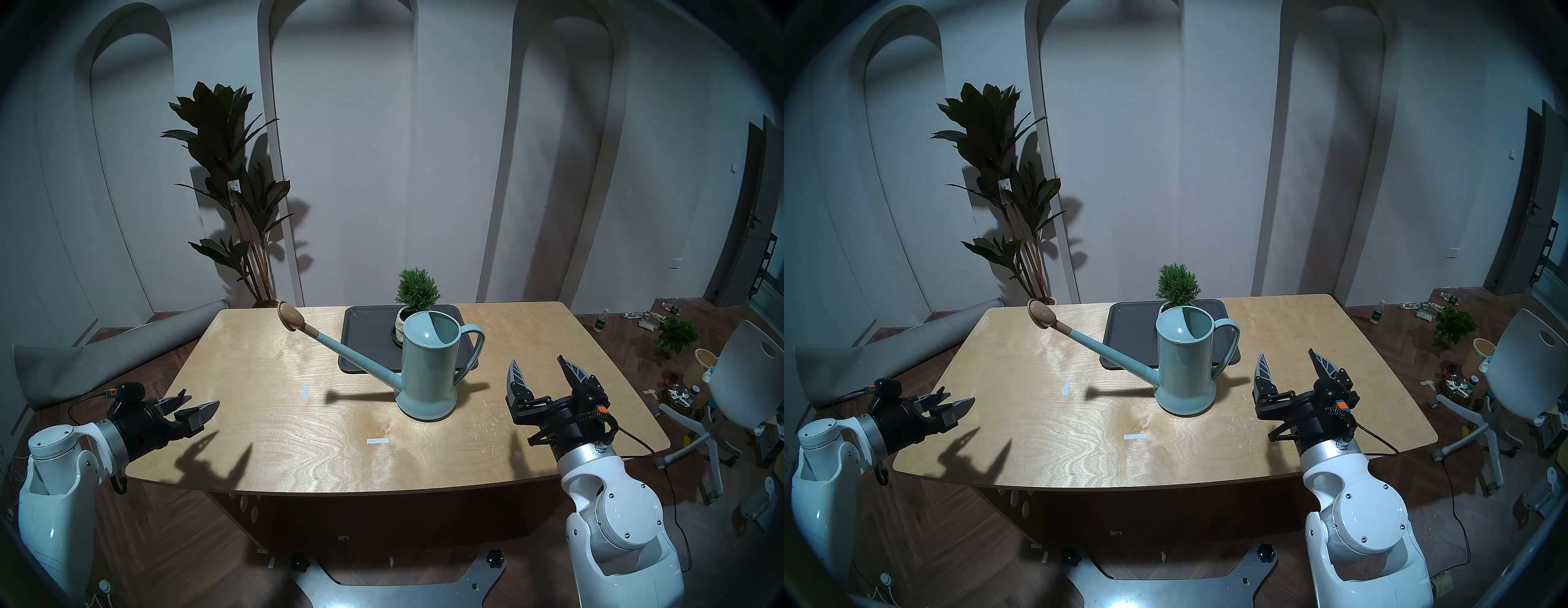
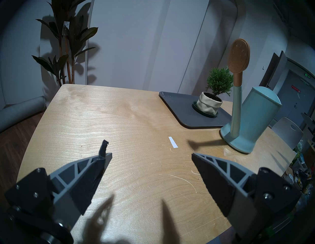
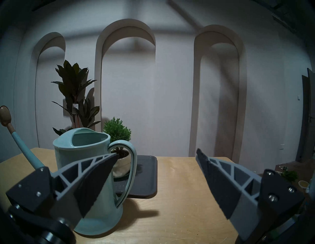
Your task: Pick up the watering can and pour water into the potted plant, then put the can down
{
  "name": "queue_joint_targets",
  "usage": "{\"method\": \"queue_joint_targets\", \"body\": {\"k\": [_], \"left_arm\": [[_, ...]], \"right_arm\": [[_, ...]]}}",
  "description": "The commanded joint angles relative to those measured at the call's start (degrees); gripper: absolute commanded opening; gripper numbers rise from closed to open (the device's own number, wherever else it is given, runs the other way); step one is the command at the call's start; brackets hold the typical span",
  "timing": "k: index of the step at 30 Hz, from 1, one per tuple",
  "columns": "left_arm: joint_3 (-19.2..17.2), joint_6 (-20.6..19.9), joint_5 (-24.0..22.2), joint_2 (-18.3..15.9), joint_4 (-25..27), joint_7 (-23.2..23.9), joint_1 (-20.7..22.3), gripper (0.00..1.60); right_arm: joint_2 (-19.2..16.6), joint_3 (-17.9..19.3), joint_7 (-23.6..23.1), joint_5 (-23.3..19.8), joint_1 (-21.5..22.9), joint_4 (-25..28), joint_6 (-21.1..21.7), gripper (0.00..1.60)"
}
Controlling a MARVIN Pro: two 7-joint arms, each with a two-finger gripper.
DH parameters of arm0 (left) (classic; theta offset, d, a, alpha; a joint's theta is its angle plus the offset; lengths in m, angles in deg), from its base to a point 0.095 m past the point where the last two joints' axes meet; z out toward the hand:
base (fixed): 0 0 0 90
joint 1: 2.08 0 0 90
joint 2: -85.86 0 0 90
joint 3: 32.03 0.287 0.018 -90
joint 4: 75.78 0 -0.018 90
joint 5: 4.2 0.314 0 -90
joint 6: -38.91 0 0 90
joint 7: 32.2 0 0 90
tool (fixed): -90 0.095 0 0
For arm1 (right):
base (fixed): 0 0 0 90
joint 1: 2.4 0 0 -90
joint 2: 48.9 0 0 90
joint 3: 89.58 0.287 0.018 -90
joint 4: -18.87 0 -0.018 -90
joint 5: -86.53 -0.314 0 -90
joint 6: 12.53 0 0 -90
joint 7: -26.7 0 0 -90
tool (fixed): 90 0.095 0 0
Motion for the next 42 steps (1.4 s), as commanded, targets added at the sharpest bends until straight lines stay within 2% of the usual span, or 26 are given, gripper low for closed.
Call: {"method": "queue_joint_targets", "body": {"k": [1,5,6,7,8,16,17,18,21,23,29,31,34,35,37,38,39,42], "left_arm": [[-0.19,0.06,-0.02,-0.08,0.52,-0.01,0.11,1.60],[-0.17,0.08,-0.03,-0.09,0.47,0.02,0.13,1.60],[-0.17,0.08,-0.03,-0.10,0.46,0.03,0.14,1.60],[-0.17,0.08,-0.03,-0.10,0.46,0.03,0.14,1.60],[-0.16,0.08,-0.03,-0.10,0.45,0.03,0.14,1.60],[-0.17,0.08,-0.02,-0.10,0.45,0.04,0.14,1.60],[-0.17,0.08,-0.02,-0.10,0.46,0.04,0.14,1.60],[-0.17,0.08,-0.02,-0.10,0.46,0.04,0.14,1.60],[-0.17,0.08,-0.02,-0.10,0.45,0.05,0.14,1.60],[-0.16,0.09,-0.02,-0.10,0.44,0.05,0.15,1.60],[-0.16,0.09,-0.02,-0.11,0.43,0.07,0.16,1.60],[-0.16,0.09,-0.02,-0.10,0.43,0.07,0.15,1.60],[-0.16,0.09,-0.02,-0.10,0.44,0.06,0.15,1.60],[-0.17,0.09,-0.02,-0.10,0.44,0.06,0.15,1.60],[-0.17,0.08,-0.02,-0.10,0.45,0.06,0.14,1.60],[-0.17,0.08,-0.01,-0.09,0.46,0.05,0.14,1.60],[-0.18,0.08,-0.01,-0.09,0.47,0.05,0.14,1.60],[-0.18,0.08,-0.01,-0.08,0.48,0.04,0.14,1.60]], "right_arm": [[-0.40,1.57,0.02,-0.85,6.25,-6.32,-3.50,1.60],[-2.79,0.98,-0.42,-0.09,9.83,-8.53,-3.39,1.60],[-3.61,0.75,-0.04,-0.75,7.80,-7.09,-3.75,1.60],[-3.61,0.75,-0.04,-0.75,7.80,-7.09,-3.75,1.60],[-3.88,0.51,-0.71,-0.22,9.97,-8.35,-3.37,1.60],[-6.22,-0.91,-2.23,-1.15,13.82,-10.80,-2.61,1.60],[-6.12,-1.07,-2.55,-1.11,15.48,-12.22,-2.53,1.60],[-6.71,-1.13,-2.45,-1.63,14.34,-11.78,-2.66,1.60],[-6.98,-1.64,-3.30,-2.04,18.20,-15.54,-2.66,1.60],[-7.42,-1.70,-3.27,-2.27,17.40,-15.10,-2.96,1.60],[-8.09,-2.88,-4.16,-2.20,20.49,-17.12,-2.83,1.60],[-8.16,-3.44,-4.71,-2.14,22.84,-18.82,-2.78,1.60],[-8.38,-4.05,-5.11,-2.20,23.62,-19.28,-2.69,1.60],[-8.31,-4.41,-5.47,-2.25,25.31,-20.73,-2.65,1.60],[-8.49,-4.67,-5.69,-2.35,25.27,-21.04,-2.51,1.60],[-8.41,-5.14,-6.05,-2.31,27.33,-22.96,-2.59,1.60],[-8.49,-5.07,-6.04,-2.36,26.27,-22.31,-2.73,1.60],[-8.39,-5.83,-6.65,-2.52,29.03,-25.01,-2.97,1.60]]}}
